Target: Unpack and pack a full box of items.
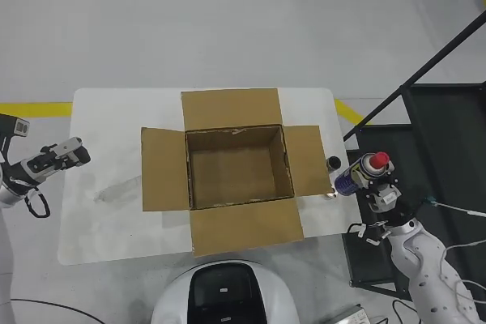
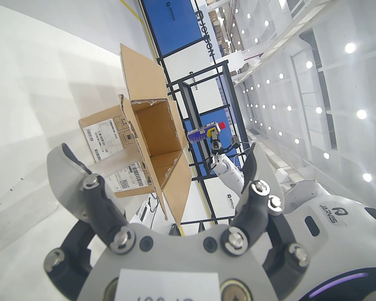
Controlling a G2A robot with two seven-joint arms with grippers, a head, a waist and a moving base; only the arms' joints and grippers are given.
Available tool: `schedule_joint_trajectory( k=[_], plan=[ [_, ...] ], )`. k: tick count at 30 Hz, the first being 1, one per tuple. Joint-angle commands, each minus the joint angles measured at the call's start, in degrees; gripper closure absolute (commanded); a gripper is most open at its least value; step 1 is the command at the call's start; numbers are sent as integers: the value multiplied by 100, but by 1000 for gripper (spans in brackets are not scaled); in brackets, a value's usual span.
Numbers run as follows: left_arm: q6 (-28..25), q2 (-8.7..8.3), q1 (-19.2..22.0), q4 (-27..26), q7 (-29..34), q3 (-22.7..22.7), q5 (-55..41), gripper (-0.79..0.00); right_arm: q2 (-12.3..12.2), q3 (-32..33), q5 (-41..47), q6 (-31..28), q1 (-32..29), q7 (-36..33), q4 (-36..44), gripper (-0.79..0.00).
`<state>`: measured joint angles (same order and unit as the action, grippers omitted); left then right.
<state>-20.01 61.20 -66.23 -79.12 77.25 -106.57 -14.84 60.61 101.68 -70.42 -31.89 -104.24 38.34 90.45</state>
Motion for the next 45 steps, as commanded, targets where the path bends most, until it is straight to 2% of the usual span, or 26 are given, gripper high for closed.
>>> schedule_joint_trajectory(
  k=[1,15,19,23,26,30,42,45],
  plan=[
    [0,0,0,0,0,0,0,-785,-1,2,-6,-4,2,-8,5,0],
    [0,0,0,0,0,0,0,-785,8,1,69,67,25,-100,8,0],
    [0,0,0,0,0,0,0,-785,37,29,319,76,-50,16,-378,0],
    [0,0,0,0,0,0,0,-785,66,-85,78,51,-93,613,-970,0],
    [0,0,0,0,0,0,0,-785,107,-353,-485,328,-67,1352,-1434,0],
    [0,0,0,0,0,0,0,-785,182,-719,-637,542,175,2001,-2088,0],
    [0,0,0,0,0,0,0,-785,182,-719,-637,542,175,2001,-2088,0],
    [0,0,0,0,0,0,0,-785,207,-725,-521,796,278,1738,-2097,0]
  ],
)
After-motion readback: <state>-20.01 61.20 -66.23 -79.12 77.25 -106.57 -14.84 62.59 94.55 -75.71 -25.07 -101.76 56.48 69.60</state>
